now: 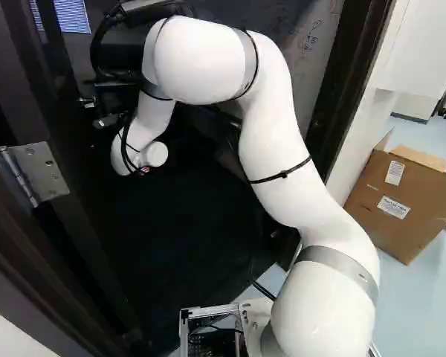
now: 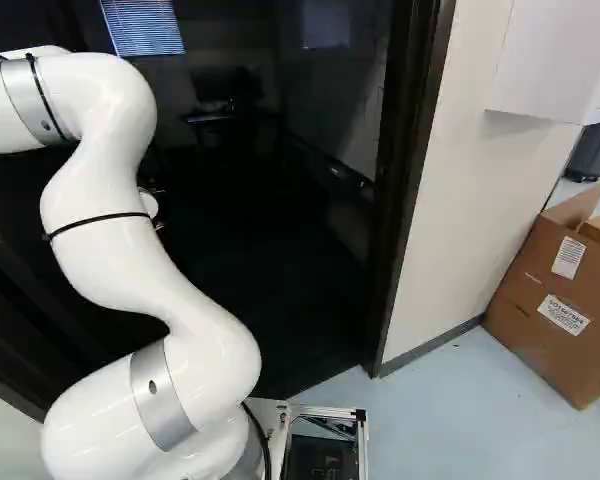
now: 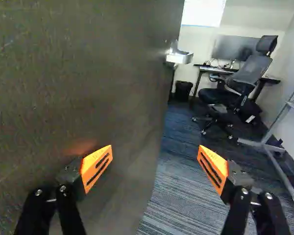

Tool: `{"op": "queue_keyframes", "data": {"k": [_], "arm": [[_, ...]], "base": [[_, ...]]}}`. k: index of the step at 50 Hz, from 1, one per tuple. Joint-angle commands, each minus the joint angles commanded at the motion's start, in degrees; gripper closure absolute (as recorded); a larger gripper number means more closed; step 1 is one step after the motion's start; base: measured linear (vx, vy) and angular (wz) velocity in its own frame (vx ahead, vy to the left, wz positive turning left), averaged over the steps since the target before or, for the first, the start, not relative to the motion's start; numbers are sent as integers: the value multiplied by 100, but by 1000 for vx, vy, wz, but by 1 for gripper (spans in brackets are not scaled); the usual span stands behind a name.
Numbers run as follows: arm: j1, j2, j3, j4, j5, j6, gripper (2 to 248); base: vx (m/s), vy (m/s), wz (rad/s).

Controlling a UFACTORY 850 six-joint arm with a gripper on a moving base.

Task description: Open the door and move inside

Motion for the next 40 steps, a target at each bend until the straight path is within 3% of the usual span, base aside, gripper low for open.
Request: {"op": "queue_keyframes", "data": {"k": [40], "arm": [[334, 243, 330, -14, 0, 0, 3]], "base": [[0, 0, 0]]}}
